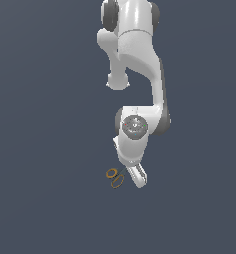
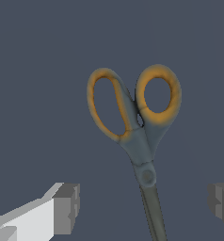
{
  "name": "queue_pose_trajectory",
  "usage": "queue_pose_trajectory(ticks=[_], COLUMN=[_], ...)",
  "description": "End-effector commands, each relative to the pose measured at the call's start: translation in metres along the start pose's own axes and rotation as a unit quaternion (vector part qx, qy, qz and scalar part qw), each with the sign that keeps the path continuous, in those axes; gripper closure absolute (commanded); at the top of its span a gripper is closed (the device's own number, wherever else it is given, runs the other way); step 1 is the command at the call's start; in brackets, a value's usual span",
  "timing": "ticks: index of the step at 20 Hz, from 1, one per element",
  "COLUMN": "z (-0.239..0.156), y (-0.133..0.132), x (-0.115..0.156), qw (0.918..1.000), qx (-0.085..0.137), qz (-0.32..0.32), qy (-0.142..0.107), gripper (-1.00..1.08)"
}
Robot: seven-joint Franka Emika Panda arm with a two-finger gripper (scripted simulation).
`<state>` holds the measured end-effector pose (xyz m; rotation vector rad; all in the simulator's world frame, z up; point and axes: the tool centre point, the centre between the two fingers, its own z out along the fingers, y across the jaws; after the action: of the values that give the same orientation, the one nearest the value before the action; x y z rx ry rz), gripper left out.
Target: Pick up the object and move it to a goal position.
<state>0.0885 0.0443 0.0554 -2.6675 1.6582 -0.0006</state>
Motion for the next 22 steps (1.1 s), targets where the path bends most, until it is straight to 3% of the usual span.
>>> queue_pose_trajectory(ticks=[1,8,14,15,22], z=[0.007,0.042,0.048,0.048,0.048], y=[0.001,0.002,0.0,0.0,0.0], x=[0.0,0.0,0.0,0.0,0.0], qw=[1.0,1.0,1.0,1.0,1.0], qx=[-0.001,0.0,0.0,0.0,0.0], qz=[0.0,0.002,0.002,0.002,0.002], qy=[0.0,0.0,0.0,0.0,0.0], gripper=[-0.92,-0.92,-0.92,1.08,1.08])
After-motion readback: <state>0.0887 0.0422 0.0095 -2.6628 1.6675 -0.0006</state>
